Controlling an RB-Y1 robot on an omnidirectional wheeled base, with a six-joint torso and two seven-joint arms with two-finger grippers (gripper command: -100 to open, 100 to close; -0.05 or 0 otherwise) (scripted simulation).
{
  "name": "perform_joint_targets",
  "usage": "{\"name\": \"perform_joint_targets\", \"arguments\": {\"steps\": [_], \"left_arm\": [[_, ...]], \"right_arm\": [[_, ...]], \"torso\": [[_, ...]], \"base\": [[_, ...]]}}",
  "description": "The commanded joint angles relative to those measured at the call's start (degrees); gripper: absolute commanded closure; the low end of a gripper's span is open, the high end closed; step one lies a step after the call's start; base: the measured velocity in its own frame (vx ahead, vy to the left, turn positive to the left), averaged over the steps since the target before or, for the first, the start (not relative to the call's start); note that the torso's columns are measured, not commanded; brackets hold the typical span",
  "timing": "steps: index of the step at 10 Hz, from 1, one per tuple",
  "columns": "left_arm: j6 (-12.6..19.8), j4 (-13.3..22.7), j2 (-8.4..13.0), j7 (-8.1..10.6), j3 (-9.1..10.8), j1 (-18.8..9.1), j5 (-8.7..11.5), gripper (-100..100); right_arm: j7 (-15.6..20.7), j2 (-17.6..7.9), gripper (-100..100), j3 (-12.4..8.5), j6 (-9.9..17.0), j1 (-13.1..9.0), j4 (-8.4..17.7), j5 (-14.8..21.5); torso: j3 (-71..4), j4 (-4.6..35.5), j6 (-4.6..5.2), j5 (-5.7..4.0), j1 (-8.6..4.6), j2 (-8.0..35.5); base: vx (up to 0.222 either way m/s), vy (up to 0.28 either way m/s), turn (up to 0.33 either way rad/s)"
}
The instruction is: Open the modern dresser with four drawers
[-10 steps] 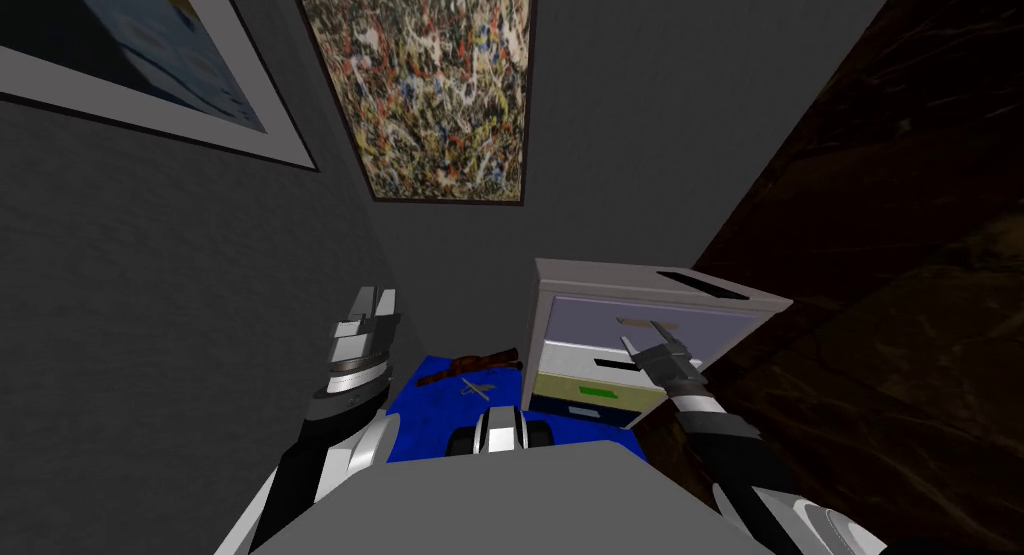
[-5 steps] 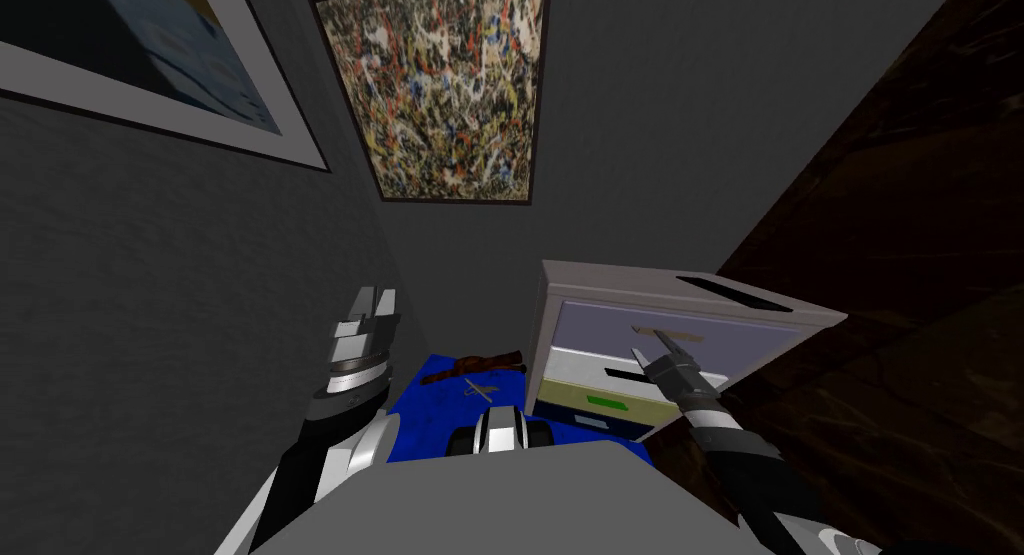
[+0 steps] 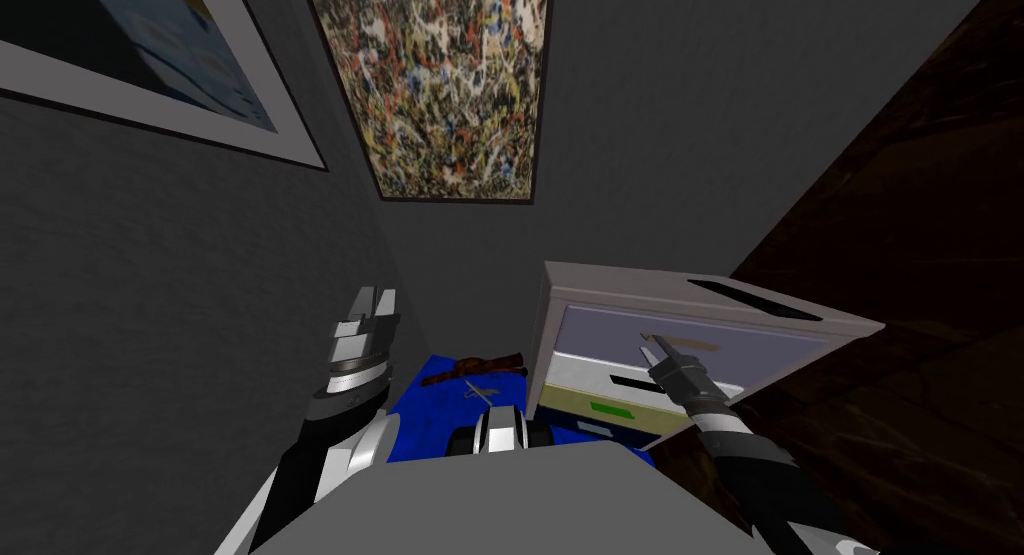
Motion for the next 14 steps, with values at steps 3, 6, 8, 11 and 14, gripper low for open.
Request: {"name": "perform_joint_targets", "arguments": {"steps": [3, 6, 8, 11, 14], "left_arm": [[0.01, 0.01, -0.01, 0.0, -0.01, -0.03, 0.0, 0], [0.0, 0.0, 0.0, 0.0, 0.0, 0.0, 0.0, 0], [0.0, 0.0, 0.0, 0.0, 0.0, 0.01, 0.0, 0], [0.0, 0.0, 0.0, 0.0, 0.0, 0.0, 0.0, 0], [0.0, 0.0, 0.0, 0.0, 0.0, 0.0, 0.0, 0]], "right_arm": [[-0.28, 0.06, 100, 0.04, -0.76, 1.08, -1.34, -0.46], [-2.92, -0.75, -100, 0.08, 0.62, 1.29, -1.17, -1.76], [-4.76, -1.29, -100, 0.09, 1.49, 1.54, -1.17, -2.72], [-7.96, -2.23, -100, 0.1, 3.0, 2.0, -1.21, -4.37], [-10.84, -3.07, -100, 0.1, 4.36, 2.41, -1.24, -5.86]], "torso": [[0.12, 0.06, 0.0, 0.02, 0.09, 0.15], [-0.4, -0.18, -0.02, -0.05, -0.15, -0.63], [-0.21, -0.1, -0.01, -0.01, -0.05, -0.33], [0.01, 0.01, 0.0, 0.0, -0.02, 0.01], [-0.07, -0.03, 0.0, -0.01, -0.02, -0.11]], "base": [[-0.188, 0.058, -0.038], [-0.011, 0.012, 0.013], [0.057, 0.002, 0.018], [0.047, -0.002, 0.021], [0.038, -0.001, 0.019]]}}
